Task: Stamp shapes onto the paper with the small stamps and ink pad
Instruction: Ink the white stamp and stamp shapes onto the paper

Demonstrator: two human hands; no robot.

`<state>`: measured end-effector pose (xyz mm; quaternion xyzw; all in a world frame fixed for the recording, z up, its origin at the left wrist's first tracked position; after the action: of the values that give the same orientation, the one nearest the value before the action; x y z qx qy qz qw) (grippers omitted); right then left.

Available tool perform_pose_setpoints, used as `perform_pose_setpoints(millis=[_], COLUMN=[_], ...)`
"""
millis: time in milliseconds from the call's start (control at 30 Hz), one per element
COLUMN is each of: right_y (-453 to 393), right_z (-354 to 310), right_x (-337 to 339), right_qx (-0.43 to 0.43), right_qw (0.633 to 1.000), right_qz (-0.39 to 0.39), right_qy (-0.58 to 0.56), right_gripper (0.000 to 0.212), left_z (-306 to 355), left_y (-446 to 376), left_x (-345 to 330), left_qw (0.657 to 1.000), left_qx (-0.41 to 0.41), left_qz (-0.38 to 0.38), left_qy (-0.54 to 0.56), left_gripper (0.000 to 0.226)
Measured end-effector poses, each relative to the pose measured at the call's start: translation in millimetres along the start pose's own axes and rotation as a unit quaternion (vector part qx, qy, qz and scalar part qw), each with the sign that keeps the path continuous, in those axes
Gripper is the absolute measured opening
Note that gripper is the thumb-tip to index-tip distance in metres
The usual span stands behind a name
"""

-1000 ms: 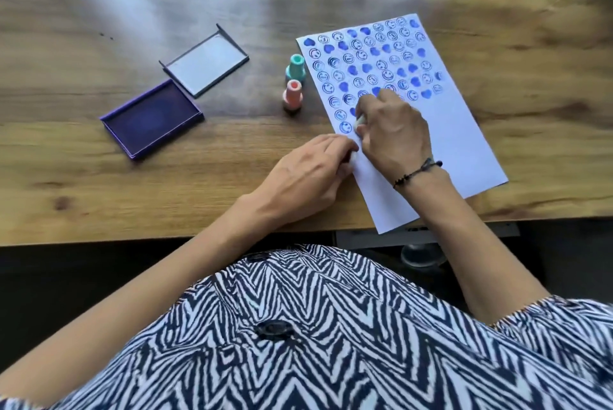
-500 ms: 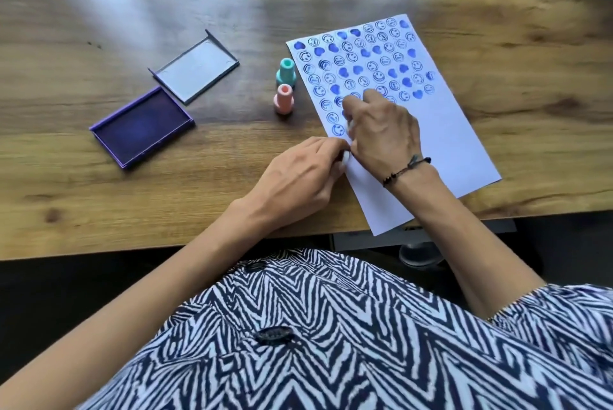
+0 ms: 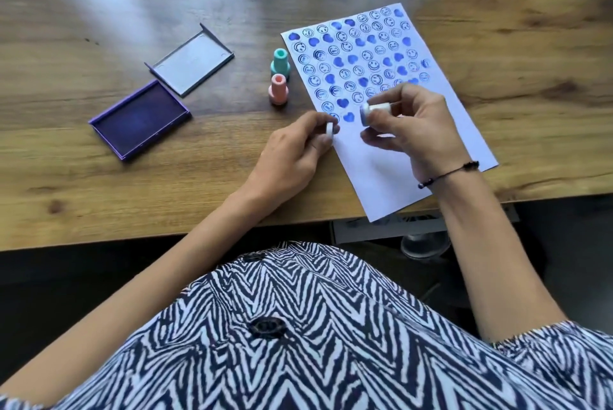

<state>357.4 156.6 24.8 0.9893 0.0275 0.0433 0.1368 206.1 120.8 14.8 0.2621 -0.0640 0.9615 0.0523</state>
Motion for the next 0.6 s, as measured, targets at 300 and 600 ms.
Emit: perform_pose_setpoints(millis=[300,600], right_y=[25,28], right_z=[-19,-19], right_x=[-44,-62], right_qx=[0.104,0.141], right_qw=[0.993,0.983], right_qz=[-0.043,-0.032], right_qy=[0.042,0.11], right_gripper=[0.015,0.009], left_z=[-9,-16], left_y=[6,15], left_x=[6,23], left_qw=[0.946,0.946], left_qx=[0.118,0.109], left_qz=[0.041,0.091], left_qy=[0.298,0.291], left_gripper=[0.023,0.014])
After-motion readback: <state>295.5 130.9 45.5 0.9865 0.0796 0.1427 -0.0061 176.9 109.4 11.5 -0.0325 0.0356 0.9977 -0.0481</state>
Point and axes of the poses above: each hand's wrist, its own y-axis away from the middle knuckle, its own x-axis out of the back of the hand, z = x × y, the point moved 8 cm from there along -y, towards the middle knuckle, and after that the axes turned 5 degrees about -y, right-handed, at the moved point
